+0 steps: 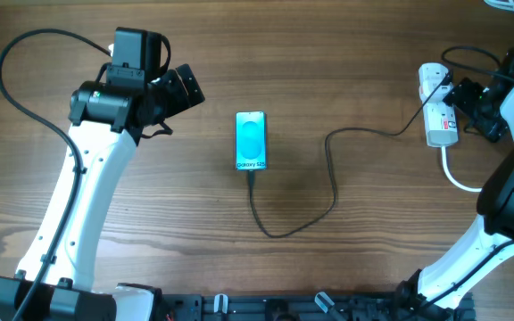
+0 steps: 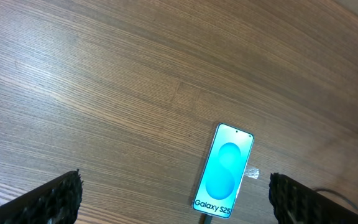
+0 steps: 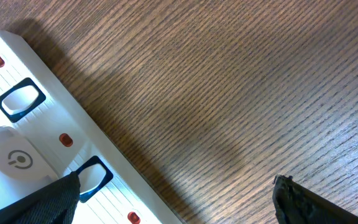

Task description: Plug charger to phone and switch on socket

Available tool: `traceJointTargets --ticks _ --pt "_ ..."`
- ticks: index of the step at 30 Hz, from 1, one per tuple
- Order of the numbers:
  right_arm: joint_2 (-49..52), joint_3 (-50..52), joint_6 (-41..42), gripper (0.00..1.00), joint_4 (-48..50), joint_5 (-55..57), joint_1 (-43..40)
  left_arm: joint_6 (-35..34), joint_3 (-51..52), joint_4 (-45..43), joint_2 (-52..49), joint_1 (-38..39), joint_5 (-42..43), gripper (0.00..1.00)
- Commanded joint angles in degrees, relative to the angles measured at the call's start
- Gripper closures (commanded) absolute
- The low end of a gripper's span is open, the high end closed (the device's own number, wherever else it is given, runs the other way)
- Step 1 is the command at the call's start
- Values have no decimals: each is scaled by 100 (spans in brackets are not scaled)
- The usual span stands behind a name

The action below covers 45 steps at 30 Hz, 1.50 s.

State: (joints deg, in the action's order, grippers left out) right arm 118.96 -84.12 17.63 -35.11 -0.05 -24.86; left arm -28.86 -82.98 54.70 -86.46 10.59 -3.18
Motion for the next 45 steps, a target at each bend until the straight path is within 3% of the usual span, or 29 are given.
traceJointTargets --ticks 1,24,45 --pt "85 48 -101 0 -2 -83 13 -55 0 2 -33 11 -79 0" --pt "98 153 -94 0 92 254 15 -55 0 2 -33 11 -79 0" --pt "216 212 -262 0 103 -455 20 -55 0 2 -33 11 -79 0"
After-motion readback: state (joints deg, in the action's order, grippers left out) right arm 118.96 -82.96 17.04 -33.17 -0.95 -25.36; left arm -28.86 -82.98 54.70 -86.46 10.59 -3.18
